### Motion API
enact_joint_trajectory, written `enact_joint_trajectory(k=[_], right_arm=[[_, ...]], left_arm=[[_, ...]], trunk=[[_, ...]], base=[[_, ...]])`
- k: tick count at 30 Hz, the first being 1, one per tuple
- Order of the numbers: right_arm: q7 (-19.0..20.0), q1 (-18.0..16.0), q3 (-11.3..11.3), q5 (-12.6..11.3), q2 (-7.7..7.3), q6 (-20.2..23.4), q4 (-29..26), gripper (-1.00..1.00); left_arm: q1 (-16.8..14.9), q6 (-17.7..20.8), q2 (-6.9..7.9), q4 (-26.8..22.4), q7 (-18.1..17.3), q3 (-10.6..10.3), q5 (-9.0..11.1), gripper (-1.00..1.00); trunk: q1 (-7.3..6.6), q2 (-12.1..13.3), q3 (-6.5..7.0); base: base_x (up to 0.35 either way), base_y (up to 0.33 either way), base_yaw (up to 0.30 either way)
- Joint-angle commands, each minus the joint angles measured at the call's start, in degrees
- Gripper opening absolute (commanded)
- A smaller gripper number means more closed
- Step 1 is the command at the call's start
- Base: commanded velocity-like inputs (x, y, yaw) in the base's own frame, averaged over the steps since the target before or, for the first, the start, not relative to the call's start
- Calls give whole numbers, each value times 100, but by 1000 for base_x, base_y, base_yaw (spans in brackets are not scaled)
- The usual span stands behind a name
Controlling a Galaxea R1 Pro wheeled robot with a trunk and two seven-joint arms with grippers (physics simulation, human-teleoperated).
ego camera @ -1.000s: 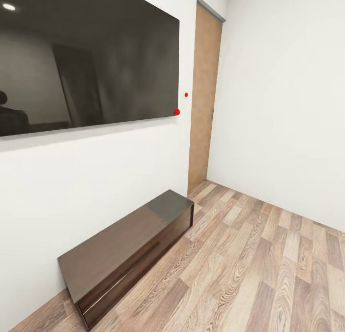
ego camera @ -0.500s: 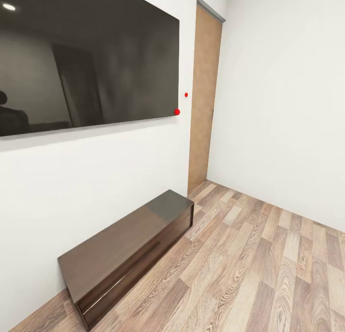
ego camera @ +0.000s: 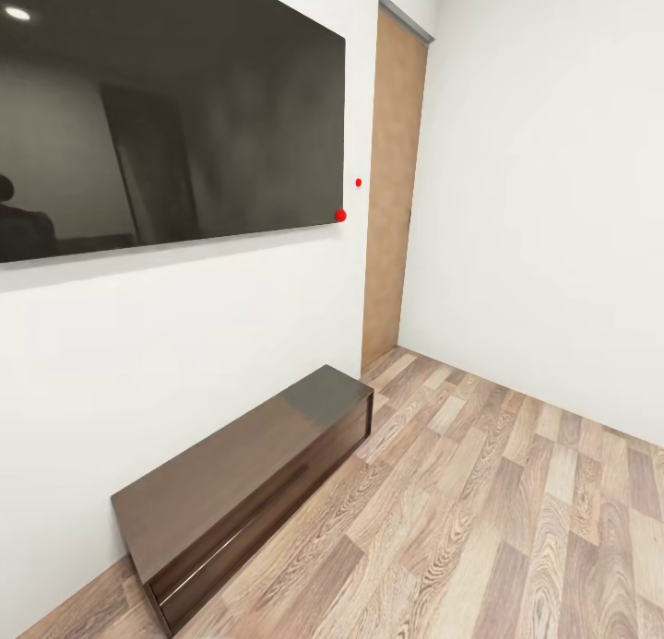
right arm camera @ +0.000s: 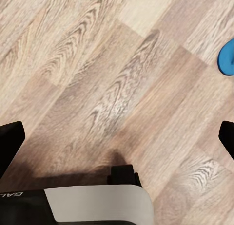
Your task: In the bedroom, move the book from the bed onto either nightstand, and place the two sandals side by side next to the bed.
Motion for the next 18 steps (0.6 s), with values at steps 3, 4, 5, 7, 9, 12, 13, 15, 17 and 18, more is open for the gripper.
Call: enact_joint_trajectory(k=[3, 4, 5, 7, 9, 12, 13, 15, 17, 18], right_arm=[[7, -2, -15, -6, 2, -8, 0, 100], [7, -2, -15, -6, 2, -11, 4, 100], [7, -2, -14, -6, 3, -12, 5, 100], [7, -2, -16, -7, 4, -14, 7, 100], [7, -2, -17, -7, 2, -15, 9, 100], [7, -2, -15, -7, 2, -16, 9, 100], [7, -2, -16, -7, 2, -16, 9, 100], [7, -2, -13, -7, 2, -16, 11, 100], [7, -2, -12, -7, 5, -16, 10, 100], [7, -2, -12, -7, 7, -16, 12, 100]], left_arm=[[-1, -202, 2, 41, 2, 1, 84, 100], [-1, -247, 3, 56, 1, 0, 111, 100], [-1, -263, 3, 61, 2, 0, 120, 100], [-1, -295, 2, 70, 5, -4, 135, 100], [-1, -315, -2, 75, 7, -7, 144, 100], [-1, -323, -4, 75, 7, -8, 147, 100], [-1, -324, -4, 75, 7, -8, 148, 100], [-1, -326, -4, 74, 7, -9, 149, 100], [-1, -328, -5, 74, 8, -9, 150, 100], [-1, -328, -5, 74, 8, -9, 150, 100]], trunk=[[0, -3, -5], [0, -3, -5], [0, -3, -5], [0, -3, -5], [0, -3, -5], [0, -3, -5], [0, -3, -5], [0, -3, -5], [0, -3, -5], [0, -3, -5]], base=[[0, 0, 0], [0, 0, 0], [0, 0, 0], [0, 0, 0], [0, 0, 0], [0, 0, 0], [0, 0, 0], [0, 0, 0], [0, 0, -2], [0, 0, -26]])
